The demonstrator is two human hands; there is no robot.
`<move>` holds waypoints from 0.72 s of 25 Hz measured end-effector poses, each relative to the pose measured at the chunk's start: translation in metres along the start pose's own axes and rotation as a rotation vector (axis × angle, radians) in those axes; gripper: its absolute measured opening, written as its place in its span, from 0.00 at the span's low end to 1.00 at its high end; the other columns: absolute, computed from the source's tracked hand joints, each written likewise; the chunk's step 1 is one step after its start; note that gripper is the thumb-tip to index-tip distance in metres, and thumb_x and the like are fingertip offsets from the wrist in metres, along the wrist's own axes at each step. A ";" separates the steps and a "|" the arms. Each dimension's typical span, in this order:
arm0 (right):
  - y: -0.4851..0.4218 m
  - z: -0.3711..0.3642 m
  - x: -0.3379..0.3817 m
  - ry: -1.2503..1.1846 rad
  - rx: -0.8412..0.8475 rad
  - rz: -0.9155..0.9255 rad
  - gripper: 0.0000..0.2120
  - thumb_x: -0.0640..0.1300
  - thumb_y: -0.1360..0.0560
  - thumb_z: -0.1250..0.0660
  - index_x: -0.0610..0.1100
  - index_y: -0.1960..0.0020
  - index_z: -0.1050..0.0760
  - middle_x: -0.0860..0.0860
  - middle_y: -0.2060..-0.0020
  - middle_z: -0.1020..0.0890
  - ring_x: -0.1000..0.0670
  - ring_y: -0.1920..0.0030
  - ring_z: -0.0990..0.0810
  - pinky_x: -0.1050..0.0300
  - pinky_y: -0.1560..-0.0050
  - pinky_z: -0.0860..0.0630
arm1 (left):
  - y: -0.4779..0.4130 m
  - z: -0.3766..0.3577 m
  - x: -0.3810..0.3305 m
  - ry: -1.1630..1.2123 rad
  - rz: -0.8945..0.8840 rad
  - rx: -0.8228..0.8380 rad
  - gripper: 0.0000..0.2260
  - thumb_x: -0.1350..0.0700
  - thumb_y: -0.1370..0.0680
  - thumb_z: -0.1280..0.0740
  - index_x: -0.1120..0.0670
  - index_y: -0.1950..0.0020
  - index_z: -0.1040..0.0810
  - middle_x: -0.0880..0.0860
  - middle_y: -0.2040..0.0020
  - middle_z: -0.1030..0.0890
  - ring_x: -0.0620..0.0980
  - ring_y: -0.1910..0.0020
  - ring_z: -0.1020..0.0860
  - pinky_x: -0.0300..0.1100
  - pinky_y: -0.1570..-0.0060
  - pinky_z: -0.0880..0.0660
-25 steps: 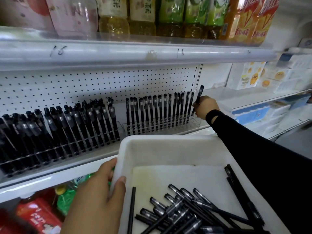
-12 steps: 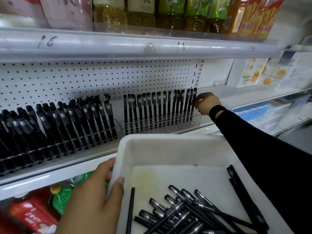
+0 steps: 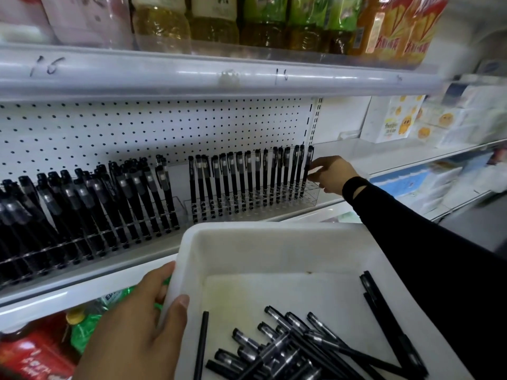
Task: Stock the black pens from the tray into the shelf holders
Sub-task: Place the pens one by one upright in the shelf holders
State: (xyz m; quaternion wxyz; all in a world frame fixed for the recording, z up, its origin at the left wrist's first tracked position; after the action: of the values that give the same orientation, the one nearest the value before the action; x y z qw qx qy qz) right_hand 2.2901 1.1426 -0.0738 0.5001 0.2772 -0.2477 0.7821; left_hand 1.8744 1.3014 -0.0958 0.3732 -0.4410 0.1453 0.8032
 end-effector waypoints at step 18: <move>0.237 -0.041 0.104 0.423 0.553 0.557 0.02 0.47 0.26 0.33 0.52 0.54 0.21 0.58 0.66 0.19 0.60 0.63 0.22 0.58 0.56 0.22 | 0.006 0.004 -0.003 -0.028 -0.003 -0.006 0.17 0.52 0.22 0.34 0.38 0.35 0.25 0.39 0.56 0.18 0.43 0.57 0.18 0.43 0.57 0.26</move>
State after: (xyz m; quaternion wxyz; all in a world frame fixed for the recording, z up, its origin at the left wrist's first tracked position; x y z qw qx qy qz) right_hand 2.0286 1.1479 -0.0588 0.2170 0.1569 0.0133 0.9634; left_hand 1.8693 1.2983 -0.0919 0.3751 -0.4311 0.1371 0.8091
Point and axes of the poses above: each hand's wrist, its own y-axis away from the middle knuckle, its own z-axis out of the back of the hand, x = y × z, the point moved 8 cm from there along -y, towards the middle knuckle
